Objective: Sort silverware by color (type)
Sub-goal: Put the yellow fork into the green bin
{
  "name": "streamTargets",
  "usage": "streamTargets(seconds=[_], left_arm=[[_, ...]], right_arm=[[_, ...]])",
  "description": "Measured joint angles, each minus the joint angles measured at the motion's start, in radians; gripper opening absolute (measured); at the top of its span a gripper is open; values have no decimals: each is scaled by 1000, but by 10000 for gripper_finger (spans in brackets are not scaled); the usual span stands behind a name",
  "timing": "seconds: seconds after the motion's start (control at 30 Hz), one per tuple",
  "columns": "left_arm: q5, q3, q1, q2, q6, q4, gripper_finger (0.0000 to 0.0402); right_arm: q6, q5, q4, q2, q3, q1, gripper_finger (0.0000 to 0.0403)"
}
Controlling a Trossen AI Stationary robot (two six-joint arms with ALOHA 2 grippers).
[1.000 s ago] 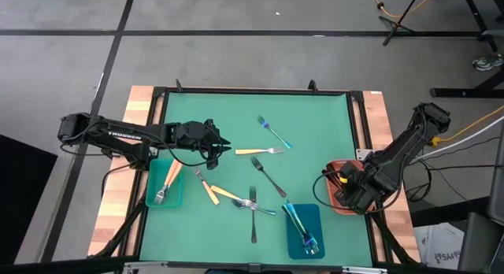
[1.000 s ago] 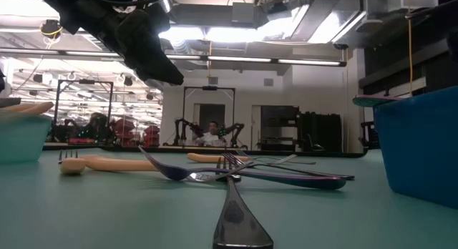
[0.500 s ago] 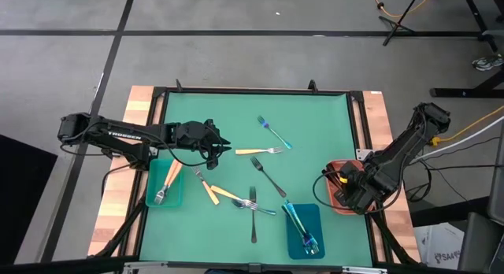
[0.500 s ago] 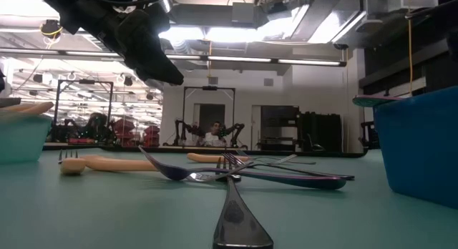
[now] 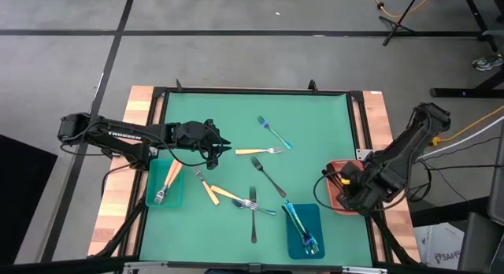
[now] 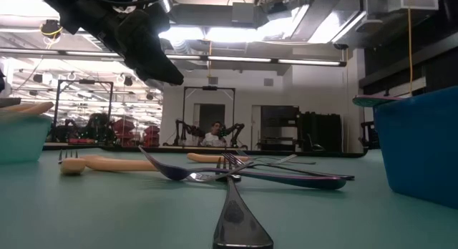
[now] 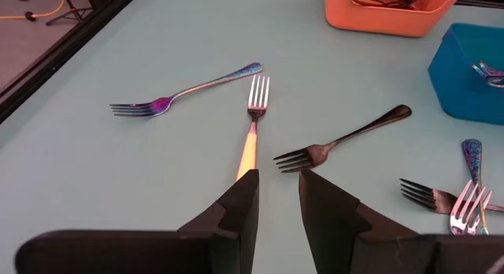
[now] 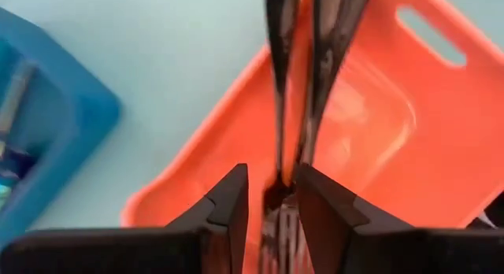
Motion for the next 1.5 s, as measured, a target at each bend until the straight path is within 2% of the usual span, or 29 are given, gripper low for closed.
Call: streamTargets(seconds=[0.2, 0.5, 0.63, 0.83, 0.93, 1.2, 1.33, 1.5], left_arm=[[0, 0, 0, 0, 0, 0, 86], [0, 0, 0, 0, 0, 0, 86], [-1, 0, 0, 0, 0, 0, 86], [-1, 0, 0, 0, 0, 0, 86], [-1, 0, 0, 0, -1, 0, 86], [-1, 0, 0, 0, -1, 0, 86], [-1, 0, 0, 0, -3, 0, 86], [-1, 0, 0, 0, -3, 0, 86]], right_arm=[[-56, 147, -22, 0, 105, 0, 99], [-209, 463, -20, 0, 208, -29, 99], [-320, 485, -4, 0, 225, -118, 99], [-655, 483, 138, 0, 225, -306, 99], [-875, 438, 254, 0, 225, -411, 99], [-1355, 199, 571, 30, 225, -684, 99], [-1543, 87, 694, 91, 225, -793, 99], [-1690, -46, 810, 201, 225, -901, 99]])
